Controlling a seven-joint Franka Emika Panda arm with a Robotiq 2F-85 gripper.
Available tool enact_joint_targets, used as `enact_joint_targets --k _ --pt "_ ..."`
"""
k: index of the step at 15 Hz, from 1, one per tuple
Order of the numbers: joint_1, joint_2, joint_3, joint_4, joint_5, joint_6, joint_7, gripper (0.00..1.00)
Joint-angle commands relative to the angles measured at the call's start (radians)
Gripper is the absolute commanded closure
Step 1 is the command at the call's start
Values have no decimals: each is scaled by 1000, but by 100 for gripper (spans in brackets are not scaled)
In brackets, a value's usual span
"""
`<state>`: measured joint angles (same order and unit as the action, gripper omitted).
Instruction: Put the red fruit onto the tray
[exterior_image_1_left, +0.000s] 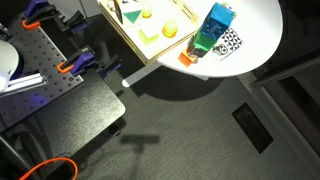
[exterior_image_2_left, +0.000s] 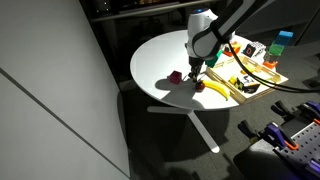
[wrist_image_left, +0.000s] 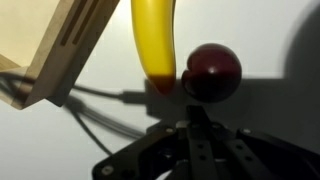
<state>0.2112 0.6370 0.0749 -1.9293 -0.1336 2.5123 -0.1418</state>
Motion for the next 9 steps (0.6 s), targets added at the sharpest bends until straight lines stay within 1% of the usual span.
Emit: enact_joint_targets --k 1,2,3,4,5,6,7,9 --pt "3 -36 -8 6 -27 -47 38 98" --pt "1 -44 -5 4 -23 -54 37 82" --pt "1 -50 -4 1 -23 -59 36 73" --pt "2 -57 -2 -4 -24 -65 36 69" --pt "0 -64 1 -7 -21 -72 34 62" --pt "-2 -70 4 -10 -19 -80 32 53" --pt "-4 -76 8 -13 -14 -88 29 47" --pt "-7 -87 15 -21 -9 -106 27 29"
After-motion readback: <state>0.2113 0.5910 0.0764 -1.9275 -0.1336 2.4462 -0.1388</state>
